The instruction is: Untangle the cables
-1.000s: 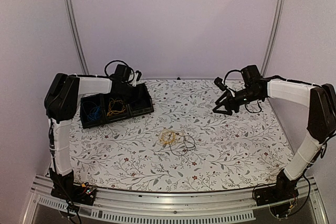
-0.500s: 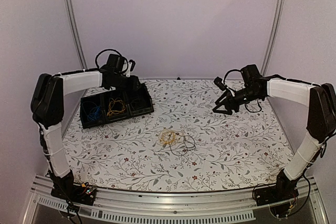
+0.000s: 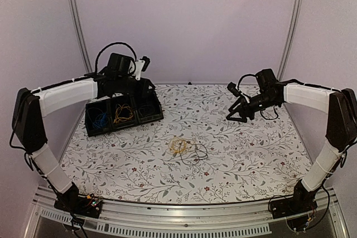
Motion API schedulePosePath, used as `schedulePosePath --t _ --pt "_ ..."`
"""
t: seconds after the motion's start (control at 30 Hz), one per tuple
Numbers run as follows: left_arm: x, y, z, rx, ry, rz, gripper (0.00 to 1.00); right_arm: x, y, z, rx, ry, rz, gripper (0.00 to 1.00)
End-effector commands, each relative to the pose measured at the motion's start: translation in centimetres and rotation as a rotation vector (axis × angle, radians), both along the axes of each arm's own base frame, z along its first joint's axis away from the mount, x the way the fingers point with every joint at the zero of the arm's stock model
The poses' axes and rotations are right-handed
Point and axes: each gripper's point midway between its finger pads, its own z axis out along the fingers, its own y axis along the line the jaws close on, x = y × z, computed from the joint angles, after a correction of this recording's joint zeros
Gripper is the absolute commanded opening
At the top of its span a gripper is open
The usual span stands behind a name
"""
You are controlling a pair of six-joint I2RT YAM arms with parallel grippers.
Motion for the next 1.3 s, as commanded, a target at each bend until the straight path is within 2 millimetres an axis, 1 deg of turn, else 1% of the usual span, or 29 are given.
schedulePosePath --t 0.0,0.07,0.2,0.27,0.3,0.33,0.4,0.47,0.5,0.63,0.77,0.9,1.03,1.17,1.27 --pt "-7.7 -7.7 0.4 0.000 -0.044 -0.316 0.37 -0.5 1.1 0.2 0.013 -0.003 0.048 0.59" --pt "-10.5 -9.2 -0.8 0.001 -0.008 -0.378 0.38 -1.0 1.9 -0.5 -0.005 0.001 0.073 0.57" --pt "-14.7 -10.9 -3.8 0.028 0.037 -0.403 0.44 -3.1 4.1 -2.6 -0.052 0.045 0.152 0.55" --pt "-16.1 -11.1 -5.5 0.013 0.074 -0.384 0.45 -4.2 5.0 -4.0 -0.090 0.064 0.197 0.52" --pt "-16.8 -10.9 -6.7 0.004 0.100 -0.374 0.45 -4.9 5.4 -4.8 -0.116 0.065 0.220 0.51" --pt "-17.4 -10.9 -7.3 -0.014 0.114 -0.366 0.45 -5.7 5.6 -5.7 -0.147 0.063 0.243 0.51" --pt "-18.3 -11.0 -7.9 -0.081 0.121 -0.354 0.45 -7.3 5.8 -7.7 -0.223 0.031 0.282 0.50" --pt "-18.9 -11.1 -8.4 -0.156 0.136 -0.346 0.44 -8.6 6.1 -8.7 -0.255 -0.003 0.318 0.50" --pt "-19.2 -11.0 -8.8 -0.183 0.142 -0.346 0.44 -9.0 6.5 -8.7 -0.256 -0.014 0.335 0.50" --pt "-19.2 -11.5 -10.1 -0.234 0.165 -0.336 0.41 -9.5 7.8 -8.6 -0.267 -0.047 0.360 0.50" --pt "-18.8 -12.3 -11.7 -0.232 0.222 -0.320 0.37 -10.5 8.4 -10.6 -0.343 -0.090 0.405 0.50" --pt "-18.4 -12.3 -12.8 -0.228 0.243 -0.284 0.36 -11.1 8.9 -12.3 -0.396 -0.096 0.428 0.48" --pt "-18.0 -12.3 -13.8 -0.217 0.257 -0.266 0.35 -10.8 9.2 -12.7 -0.412 -0.102 0.417 0.44" --pt "-18.0 -12.4 -14.9 -0.211 0.276 -0.260 0.35 -11.3 9.5 -12.8 -0.407 -0.095 0.434 0.41" --pt "-17.9 -12.5 -15.3 -0.215 0.282 -0.256 0.34 -11.5 9.7 -13.0 -0.418 -0.104 0.443 0.37"
